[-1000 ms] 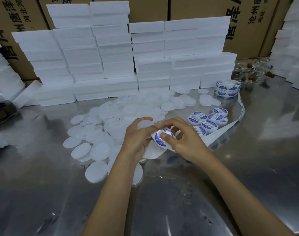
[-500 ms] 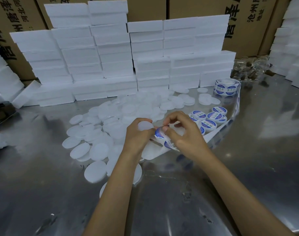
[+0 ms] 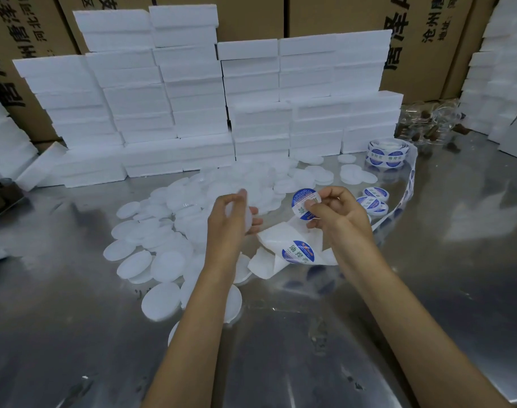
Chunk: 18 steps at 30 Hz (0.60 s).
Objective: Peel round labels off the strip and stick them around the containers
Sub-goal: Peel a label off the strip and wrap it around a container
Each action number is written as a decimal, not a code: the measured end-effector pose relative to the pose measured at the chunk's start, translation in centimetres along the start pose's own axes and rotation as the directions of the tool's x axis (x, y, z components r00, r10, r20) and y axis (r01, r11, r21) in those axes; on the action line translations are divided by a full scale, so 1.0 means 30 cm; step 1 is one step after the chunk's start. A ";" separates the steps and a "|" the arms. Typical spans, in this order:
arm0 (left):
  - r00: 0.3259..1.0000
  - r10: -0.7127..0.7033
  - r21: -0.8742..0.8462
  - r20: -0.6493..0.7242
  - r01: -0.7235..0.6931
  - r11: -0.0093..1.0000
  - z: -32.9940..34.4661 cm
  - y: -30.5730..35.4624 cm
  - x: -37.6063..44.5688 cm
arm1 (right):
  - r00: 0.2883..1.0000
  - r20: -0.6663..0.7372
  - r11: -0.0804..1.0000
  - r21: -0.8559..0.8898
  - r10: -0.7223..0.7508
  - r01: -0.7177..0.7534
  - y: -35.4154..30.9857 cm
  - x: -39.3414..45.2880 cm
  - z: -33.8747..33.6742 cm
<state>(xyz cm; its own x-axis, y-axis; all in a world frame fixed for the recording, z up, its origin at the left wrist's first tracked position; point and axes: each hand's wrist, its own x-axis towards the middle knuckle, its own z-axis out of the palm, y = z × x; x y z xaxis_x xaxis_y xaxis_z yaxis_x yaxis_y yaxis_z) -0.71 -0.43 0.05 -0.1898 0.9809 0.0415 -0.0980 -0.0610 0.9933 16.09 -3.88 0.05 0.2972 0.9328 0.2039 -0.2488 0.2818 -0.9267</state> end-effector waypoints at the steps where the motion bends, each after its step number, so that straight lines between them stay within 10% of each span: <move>1: 0.999 -0.034 -0.124 0.011 0.036 0.992 -0.001 0.015 0.000 | 1.000 -0.005 1.000 -0.018 -0.023 0.023 -0.010 0.002 0.002; 7: 0.974 -0.061 -0.547 0.217 0.173 0.819 -0.029 0.052 -0.022 | 0.982 0.145 0.988 -0.086 -0.119 0.132 -0.101 0.014 0.084; 18: 0.940 0.002 -0.560 0.342 0.202 0.804 -0.021 0.042 -0.036 | 0.950 0.235 0.918 -0.291 -0.204 0.269 -0.006 -0.005 0.214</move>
<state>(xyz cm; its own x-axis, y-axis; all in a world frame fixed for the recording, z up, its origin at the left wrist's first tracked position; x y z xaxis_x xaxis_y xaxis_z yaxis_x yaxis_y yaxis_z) -1.23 -1.70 1.19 0.1554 0.9848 0.0781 -0.6637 0.0455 0.7466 10.18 -2.64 2.22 0.1163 0.8819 0.4569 0.1196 0.4443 -0.8879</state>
